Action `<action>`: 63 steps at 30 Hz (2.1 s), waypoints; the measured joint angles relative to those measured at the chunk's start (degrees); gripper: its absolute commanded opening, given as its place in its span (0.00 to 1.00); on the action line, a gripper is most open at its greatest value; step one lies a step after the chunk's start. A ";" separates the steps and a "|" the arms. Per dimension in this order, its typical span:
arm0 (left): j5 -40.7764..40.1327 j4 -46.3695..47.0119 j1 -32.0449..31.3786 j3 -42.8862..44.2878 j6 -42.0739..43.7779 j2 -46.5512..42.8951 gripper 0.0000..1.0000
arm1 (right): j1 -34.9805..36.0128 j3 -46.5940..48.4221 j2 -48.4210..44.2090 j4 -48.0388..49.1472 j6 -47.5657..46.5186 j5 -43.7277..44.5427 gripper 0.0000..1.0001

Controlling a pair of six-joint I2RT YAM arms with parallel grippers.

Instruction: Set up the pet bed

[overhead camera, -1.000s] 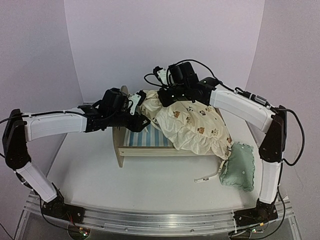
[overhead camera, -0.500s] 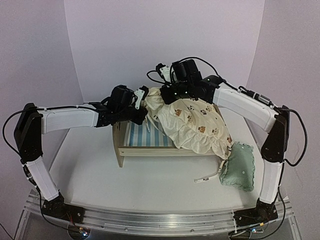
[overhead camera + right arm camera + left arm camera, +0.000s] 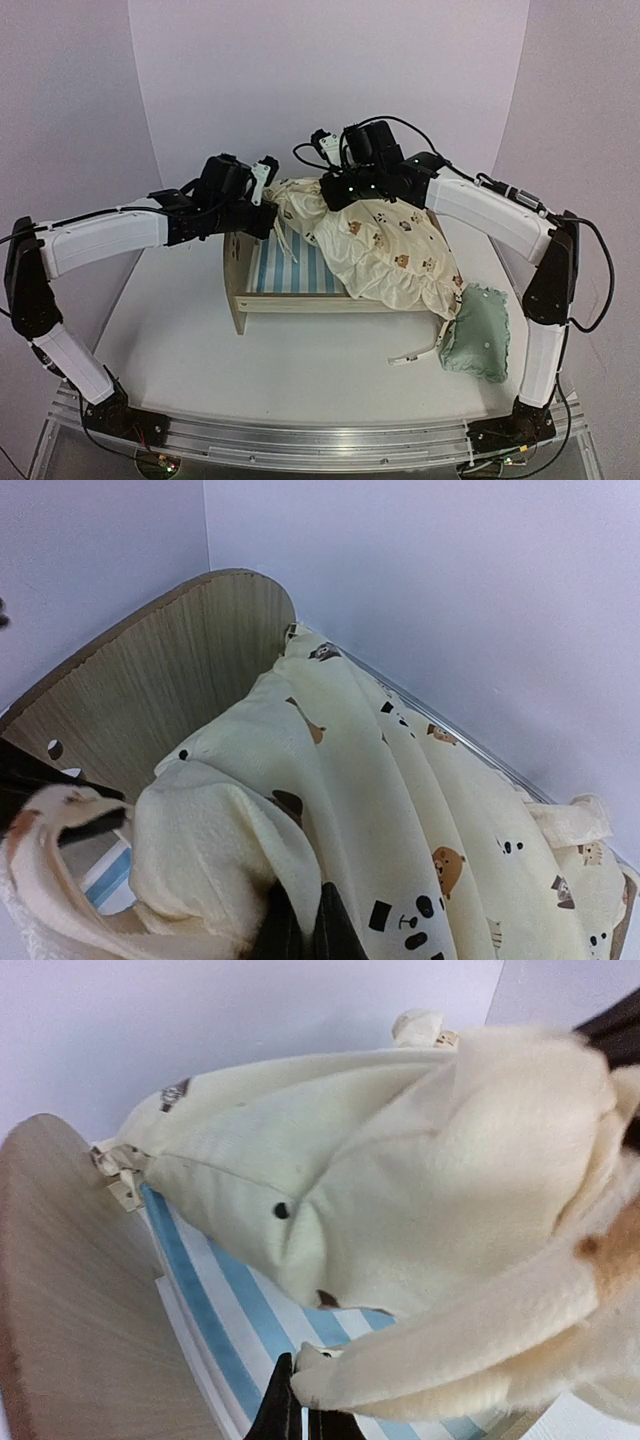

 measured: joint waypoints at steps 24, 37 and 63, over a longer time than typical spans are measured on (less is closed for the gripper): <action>-2.65 -22.30 0.40 -3.27 -13.38 -16.25 0.00 | 1.19 -2.83 1.41 0.38 4.53 -20.27 0.05; 0.86 -26.06 -0.33 -5.79 -17.35 -17.86 0.00 | 2.38 -8.91 2.51 2.78 4.49 -18.85 0.03; -6.24 -39.20 -2.34 10.81 -11.78 -9.32 0.00 | 3.04 -16.99 0.09 9.88 6.68 -16.19 0.03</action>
